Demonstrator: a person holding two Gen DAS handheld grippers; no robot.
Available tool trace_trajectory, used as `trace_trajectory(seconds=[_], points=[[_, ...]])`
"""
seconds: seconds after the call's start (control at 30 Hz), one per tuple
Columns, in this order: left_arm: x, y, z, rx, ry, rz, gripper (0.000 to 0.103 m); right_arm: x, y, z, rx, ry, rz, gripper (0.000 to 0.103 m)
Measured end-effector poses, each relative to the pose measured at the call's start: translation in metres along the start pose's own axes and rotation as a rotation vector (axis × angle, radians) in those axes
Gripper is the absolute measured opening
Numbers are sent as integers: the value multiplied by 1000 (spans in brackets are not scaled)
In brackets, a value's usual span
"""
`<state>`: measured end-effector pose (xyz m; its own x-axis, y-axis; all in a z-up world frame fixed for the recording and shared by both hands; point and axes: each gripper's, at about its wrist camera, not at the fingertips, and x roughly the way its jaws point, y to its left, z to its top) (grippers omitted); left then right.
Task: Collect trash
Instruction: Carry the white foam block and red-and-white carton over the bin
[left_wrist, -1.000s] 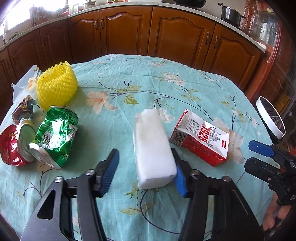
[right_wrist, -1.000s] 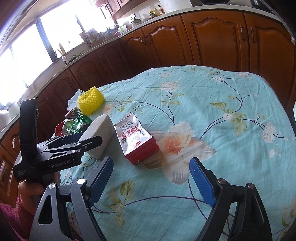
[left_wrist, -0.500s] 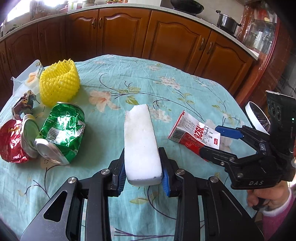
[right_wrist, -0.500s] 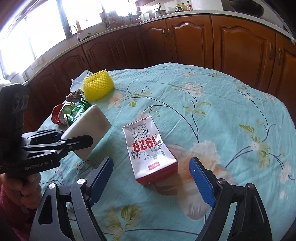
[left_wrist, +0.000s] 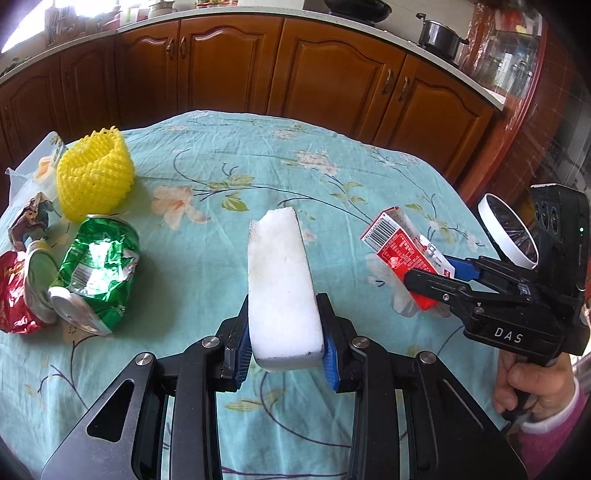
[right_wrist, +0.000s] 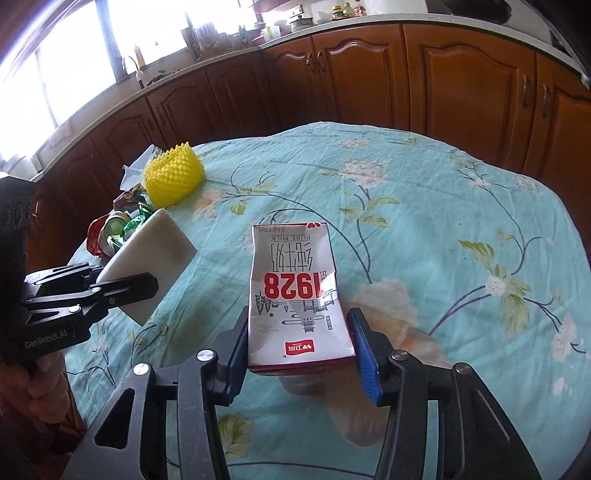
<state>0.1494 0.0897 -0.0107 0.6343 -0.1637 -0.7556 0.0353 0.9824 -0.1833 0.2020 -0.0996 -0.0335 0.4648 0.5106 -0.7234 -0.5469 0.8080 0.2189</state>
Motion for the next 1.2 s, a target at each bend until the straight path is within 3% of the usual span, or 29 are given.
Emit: trace_trajectory(seconds=[0.23,0.4,0.73,1.0,1.2], points=[[15,-47,-2,84,30,-73,29,-39,-34,-22,89,-30,-86,51],[25,-69,-6,125,56,-98,29,-51,-61,-40,159,-4,-153,51],[27,-68,-7,125,70,-83,29,-52,-58,-38,152,-18,-140,58],[26,-82,-4,155,65,-83,29,-62,-59,-44,146,-55,-146,48],[27,-111,4,208,51,-103,29,-92,-74,-55,205,-104,-175,47]])
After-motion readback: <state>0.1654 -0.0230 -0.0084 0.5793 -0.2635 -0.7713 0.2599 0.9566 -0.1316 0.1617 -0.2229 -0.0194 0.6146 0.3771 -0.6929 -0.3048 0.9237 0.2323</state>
